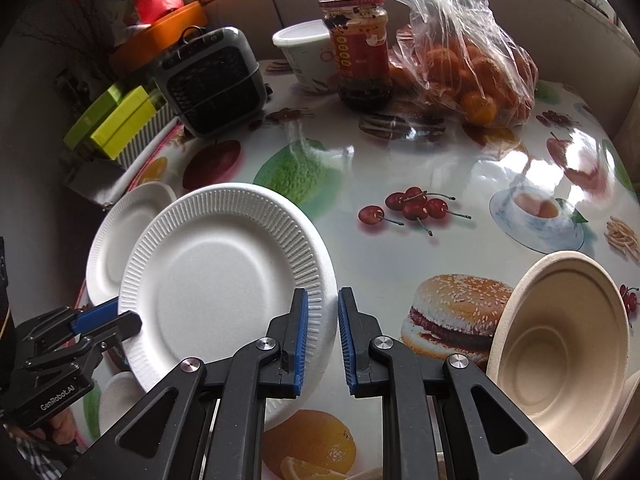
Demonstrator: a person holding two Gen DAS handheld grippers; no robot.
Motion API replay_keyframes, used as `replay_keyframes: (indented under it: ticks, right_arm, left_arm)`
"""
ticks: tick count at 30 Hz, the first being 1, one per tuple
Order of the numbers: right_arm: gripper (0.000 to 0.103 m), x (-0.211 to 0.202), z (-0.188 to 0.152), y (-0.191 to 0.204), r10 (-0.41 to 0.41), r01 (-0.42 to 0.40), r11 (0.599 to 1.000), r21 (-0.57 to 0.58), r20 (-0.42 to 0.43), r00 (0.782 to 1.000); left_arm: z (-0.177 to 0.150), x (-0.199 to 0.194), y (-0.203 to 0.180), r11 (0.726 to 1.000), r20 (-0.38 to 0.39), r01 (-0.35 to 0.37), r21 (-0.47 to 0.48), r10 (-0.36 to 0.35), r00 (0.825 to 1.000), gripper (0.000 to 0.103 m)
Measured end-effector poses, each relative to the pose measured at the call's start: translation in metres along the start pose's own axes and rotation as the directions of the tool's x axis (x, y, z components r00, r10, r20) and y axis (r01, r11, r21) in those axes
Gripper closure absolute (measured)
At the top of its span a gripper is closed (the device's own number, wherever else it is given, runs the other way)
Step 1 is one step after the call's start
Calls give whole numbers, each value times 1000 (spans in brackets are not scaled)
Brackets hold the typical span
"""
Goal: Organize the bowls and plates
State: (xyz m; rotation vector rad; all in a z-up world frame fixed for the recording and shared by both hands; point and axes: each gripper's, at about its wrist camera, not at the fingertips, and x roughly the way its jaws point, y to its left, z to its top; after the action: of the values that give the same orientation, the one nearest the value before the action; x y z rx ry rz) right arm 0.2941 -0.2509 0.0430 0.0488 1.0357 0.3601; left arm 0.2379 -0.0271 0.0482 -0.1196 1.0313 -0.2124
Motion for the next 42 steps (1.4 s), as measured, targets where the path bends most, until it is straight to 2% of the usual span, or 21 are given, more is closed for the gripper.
replay_keyframes:
  ticks: [16, 42]
  right_arm:
    - [88, -33, -26, 19, 33, -33, 999, -8, 30, 999]
    - [88, -65, -108, 65, 109, -107, 992, -60, 23, 994]
  left_arm:
    - [-23, -35, 2, 1000, 44, -2, -2, 2, 999, 74]
    - [-111, -81, 21, 998, 50, -34, -45, 37, 998, 74]
